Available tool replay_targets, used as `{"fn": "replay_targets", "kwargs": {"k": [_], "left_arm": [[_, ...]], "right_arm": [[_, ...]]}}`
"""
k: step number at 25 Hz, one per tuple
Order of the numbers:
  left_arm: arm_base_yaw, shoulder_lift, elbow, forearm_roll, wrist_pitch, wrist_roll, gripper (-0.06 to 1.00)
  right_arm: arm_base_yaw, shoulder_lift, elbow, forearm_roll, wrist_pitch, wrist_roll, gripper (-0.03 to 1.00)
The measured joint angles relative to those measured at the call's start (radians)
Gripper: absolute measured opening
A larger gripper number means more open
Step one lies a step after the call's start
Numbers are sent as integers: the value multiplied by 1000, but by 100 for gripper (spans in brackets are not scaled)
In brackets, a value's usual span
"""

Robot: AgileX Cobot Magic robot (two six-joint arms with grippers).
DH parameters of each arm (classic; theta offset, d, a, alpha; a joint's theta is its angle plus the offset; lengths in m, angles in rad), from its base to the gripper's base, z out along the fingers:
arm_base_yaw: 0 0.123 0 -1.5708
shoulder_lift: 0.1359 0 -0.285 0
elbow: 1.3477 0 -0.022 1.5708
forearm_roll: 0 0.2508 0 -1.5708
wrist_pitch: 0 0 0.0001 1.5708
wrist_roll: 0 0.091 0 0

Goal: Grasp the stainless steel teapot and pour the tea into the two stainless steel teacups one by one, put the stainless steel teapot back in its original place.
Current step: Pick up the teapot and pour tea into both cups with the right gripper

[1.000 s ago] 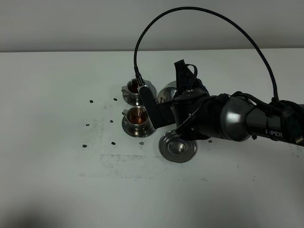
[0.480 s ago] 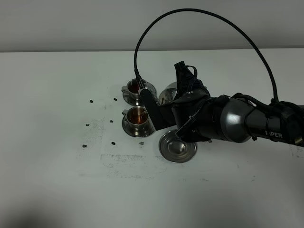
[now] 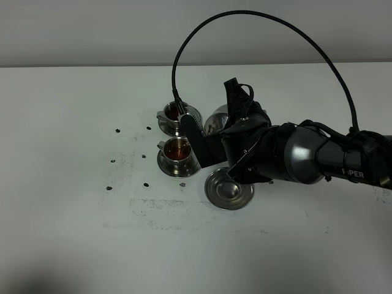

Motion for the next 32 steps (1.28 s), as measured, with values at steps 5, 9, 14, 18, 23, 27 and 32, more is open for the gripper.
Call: {"fn": "replay_targets", "kwargs": {"k": [5,9,14,18,23,27,32], "left_arm": [[0,0,0,0,0,0,52],[0,0,0,0,0,0,52],[0,0,0,0,0,0,52],[0,0,0,0,0,0,52],[0,0,0,0,0,0,52],[0,0,0,0,0,0,52],[0,0,0,0,0,0,52]], "right_arm": [[0,0,0,-4,0,0,21],[0,0,0,-6,2,0,21],[0,0,0,-10,2,0,21],[0,0,0,-13,2,0,21],[0,0,0,-14,3,0,21],[0,0,0,-16,3,0,21],[0,0,0,-28,3,0,21]]}}
